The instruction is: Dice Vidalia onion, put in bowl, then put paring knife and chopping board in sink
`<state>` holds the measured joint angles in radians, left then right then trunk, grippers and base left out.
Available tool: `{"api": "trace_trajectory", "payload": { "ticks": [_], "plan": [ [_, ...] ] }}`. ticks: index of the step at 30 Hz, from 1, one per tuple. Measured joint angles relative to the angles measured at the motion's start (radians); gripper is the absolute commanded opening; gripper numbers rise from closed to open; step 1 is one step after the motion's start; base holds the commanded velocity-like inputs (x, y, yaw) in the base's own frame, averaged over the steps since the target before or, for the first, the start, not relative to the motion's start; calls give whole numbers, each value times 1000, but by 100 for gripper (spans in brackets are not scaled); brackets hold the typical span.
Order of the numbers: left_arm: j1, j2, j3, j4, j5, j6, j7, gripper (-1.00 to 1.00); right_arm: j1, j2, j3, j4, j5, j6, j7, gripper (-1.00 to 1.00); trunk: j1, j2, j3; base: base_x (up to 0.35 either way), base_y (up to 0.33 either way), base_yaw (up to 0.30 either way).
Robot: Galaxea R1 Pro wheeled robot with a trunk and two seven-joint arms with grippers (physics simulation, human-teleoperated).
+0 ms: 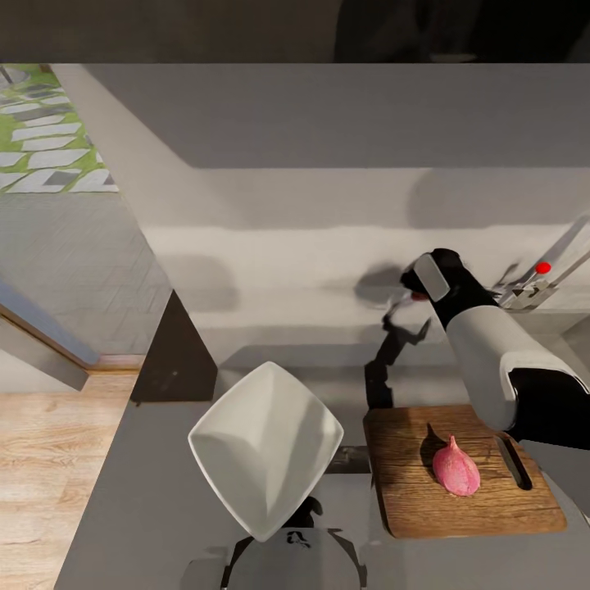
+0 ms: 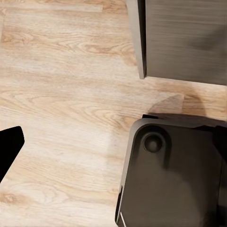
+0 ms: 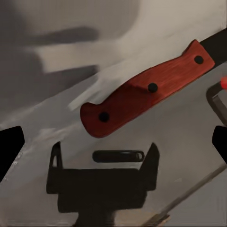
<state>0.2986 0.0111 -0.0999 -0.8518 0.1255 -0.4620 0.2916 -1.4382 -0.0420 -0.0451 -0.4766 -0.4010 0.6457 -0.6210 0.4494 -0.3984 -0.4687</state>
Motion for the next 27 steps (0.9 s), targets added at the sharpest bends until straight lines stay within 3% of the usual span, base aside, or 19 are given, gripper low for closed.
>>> {"api": "trace_trajectory", "payload": {
  "ticks": [6, 11, 15, 21, 27],
  "plan": [
    [0, 0, -1, 0, 0, 0, 1, 100, 0, -3, 0, -57, -82, 27, -3, 100, 0, 0, 0, 0, 0, 0],
    [0, 0, -1, 0, 0, 0, 0, 100, 0, -6, -1, -67, -86, 30, -30, 100, 0, 0, 0, 0, 0, 0],
    [0, 0, -1, 0, 0, 0, 0, 100, 0, -6, -2, -111, -88, 23, -133, 100, 0, 0, 0, 0, 0, 0],
    [0, 0, -1, 0, 0, 0, 1, 100, 0, -4, -2, -139, -91, 9, -222, 100, 0, 0, 0, 0, 0, 0],
    [0, 0, -1, 0, 0, 0, 0, 100, 0, -2, -2, -142, -92, -3, -236, 100, 0, 0, 0, 0, 0, 0]
  ]
}}
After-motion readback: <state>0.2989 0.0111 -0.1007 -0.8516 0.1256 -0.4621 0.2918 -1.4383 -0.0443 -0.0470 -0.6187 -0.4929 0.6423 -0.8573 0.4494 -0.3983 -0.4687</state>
